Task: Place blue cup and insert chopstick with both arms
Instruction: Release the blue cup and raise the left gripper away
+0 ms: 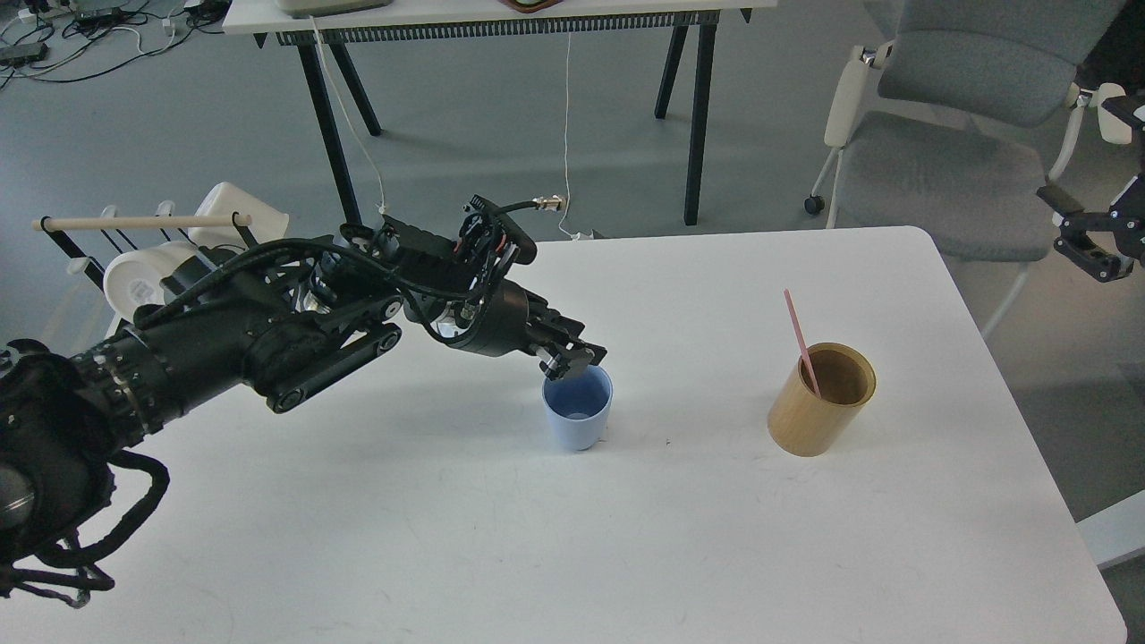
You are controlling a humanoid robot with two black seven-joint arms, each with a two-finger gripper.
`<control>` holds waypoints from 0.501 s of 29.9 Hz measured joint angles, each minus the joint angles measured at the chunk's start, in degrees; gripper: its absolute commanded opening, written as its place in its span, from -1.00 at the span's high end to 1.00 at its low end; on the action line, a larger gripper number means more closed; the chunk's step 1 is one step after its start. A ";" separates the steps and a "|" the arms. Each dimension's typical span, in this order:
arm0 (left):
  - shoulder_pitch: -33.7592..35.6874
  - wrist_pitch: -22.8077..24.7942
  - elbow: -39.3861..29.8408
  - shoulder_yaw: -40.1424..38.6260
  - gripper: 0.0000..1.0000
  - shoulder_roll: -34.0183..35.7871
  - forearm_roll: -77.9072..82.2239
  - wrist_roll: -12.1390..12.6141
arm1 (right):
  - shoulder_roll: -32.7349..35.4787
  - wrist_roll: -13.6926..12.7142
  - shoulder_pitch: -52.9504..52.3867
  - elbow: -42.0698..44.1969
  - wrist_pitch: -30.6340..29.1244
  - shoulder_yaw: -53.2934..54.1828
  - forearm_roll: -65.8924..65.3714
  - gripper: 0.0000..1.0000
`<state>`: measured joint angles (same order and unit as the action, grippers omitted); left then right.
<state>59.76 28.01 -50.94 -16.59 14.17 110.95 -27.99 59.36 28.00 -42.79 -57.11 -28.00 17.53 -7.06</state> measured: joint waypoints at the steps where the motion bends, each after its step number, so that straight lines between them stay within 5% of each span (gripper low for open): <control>1: 0.00 0.00 -0.03 -1.33 -0.62 0.72 -3.04 0.00 | 0.71 0.00 0.03 -1.39 0.00 -0.01 -3.29 -0.97; 5: -1.13 0.00 -0.12 -7.49 -0.77 4.61 -23.77 0.01 | 3.72 0.00 0.08 -7.79 5.68 1.07 -24.54 -0.94; 15: -9.53 -0.02 0.85 -14.71 -0.90 9.03 -77.84 0.01 | 2.32 0.01 0.67 -19.31 43.16 -2.64 -65.09 -0.95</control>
<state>50.23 27.99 -50.10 -31.30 23.19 33.10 -27.99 61.68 28.01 -42.12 -76.42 15.16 14.90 -72.15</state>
